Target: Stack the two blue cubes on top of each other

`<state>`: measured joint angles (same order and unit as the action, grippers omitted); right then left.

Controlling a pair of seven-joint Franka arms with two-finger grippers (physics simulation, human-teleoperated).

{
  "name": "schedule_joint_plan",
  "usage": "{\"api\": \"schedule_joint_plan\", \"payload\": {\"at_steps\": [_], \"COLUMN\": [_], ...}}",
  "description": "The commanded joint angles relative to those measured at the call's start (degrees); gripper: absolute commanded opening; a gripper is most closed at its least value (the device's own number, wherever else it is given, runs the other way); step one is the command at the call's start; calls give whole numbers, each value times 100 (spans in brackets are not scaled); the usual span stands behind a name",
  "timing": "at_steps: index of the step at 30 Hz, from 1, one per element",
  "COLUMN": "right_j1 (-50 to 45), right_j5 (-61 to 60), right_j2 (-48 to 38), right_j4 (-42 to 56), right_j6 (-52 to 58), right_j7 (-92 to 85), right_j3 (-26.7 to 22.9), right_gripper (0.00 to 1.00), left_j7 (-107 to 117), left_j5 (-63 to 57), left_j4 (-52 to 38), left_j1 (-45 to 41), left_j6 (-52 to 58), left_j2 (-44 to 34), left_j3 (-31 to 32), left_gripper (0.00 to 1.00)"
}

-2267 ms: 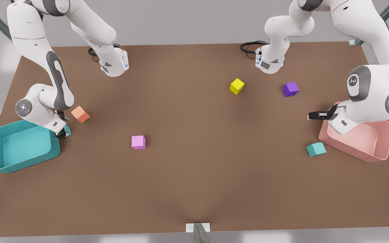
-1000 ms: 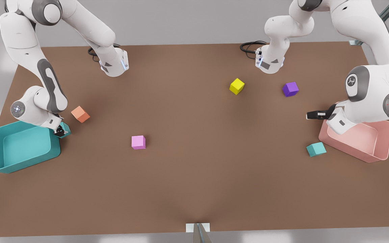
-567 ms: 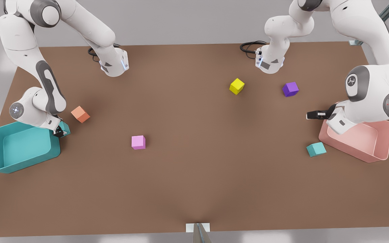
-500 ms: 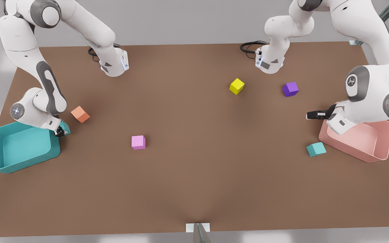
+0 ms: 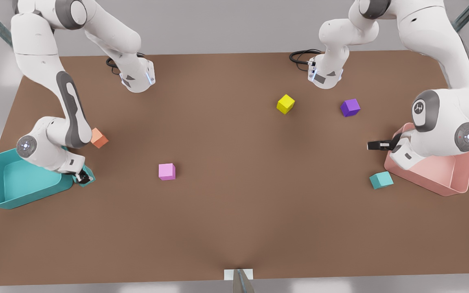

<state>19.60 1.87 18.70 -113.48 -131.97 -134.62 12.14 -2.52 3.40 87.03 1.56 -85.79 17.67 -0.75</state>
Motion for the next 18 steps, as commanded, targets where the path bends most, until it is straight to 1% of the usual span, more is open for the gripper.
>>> {"api": "schedule_joint_plan", "payload": {"at_steps": [1, 2, 3, 4, 5, 6, 10, 11, 13, 15, 18], "right_j1": [-684, -1450, -1907, -2390, -2953, -3339, -4781, -4930, -5168, -5212, -5230], "right_j5": [15, 24, 42, 24, 24, -2, -161, -152, -134, -99, -99], "right_j2": [28, 213, 283, 520, 828, 1038, 2796, 3033, 3359, 3640, 4001], "right_j4": [729, 1442, 1794, 2198, 2708, 2989, 5168, 5406, 5407, 5389, 5389], "right_j6": [1831, 2228, 2465, 2623, 2817, 2817, 2721, 2624, 2036, 1639, 1015], "right_j7": [2008, 2923, 3714, 4452, 5568, 6428, 9681, 10111, 10710, 10834, 10878], "right_j3": [-1, -10, -1, -1, -1, -1, -10, -10, -54, -133, -160], "right_gripper": [59, 59, 59, 59, 59, 60, 61, 61, 61, 61, 61], "left_j7": [357, 340, 322, 305, 314, 322, 331, 331, 331, 331, 331], "left_j5": [-59, -112, -121, -121, -112, -112, -85, -94, -86, -85, -85], "left_j4": [-229, -309, -361, -485, -538, -538, -423, -423, -380, -344, 95], "left_j1": [20, 38, 64, 117, 301, 345, 477, 503, 565, 565, 583], "left_j6": [-254, -632, -913, -1168, -1572, -1765, -2662, -2811, -3023, -3032, -3172], "left_j2": [368, 650, 834, 1080, 1256, 1405, 1836, 1906, 2056, 2100, 2083], "left_j3": [-13, -223, -338, -417, -426, -426, -470, -479, -479, -479, -479], "left_gripper": [100, 100, 100, 100, 100, 100, 100, 100, 100, 100, 100]}}
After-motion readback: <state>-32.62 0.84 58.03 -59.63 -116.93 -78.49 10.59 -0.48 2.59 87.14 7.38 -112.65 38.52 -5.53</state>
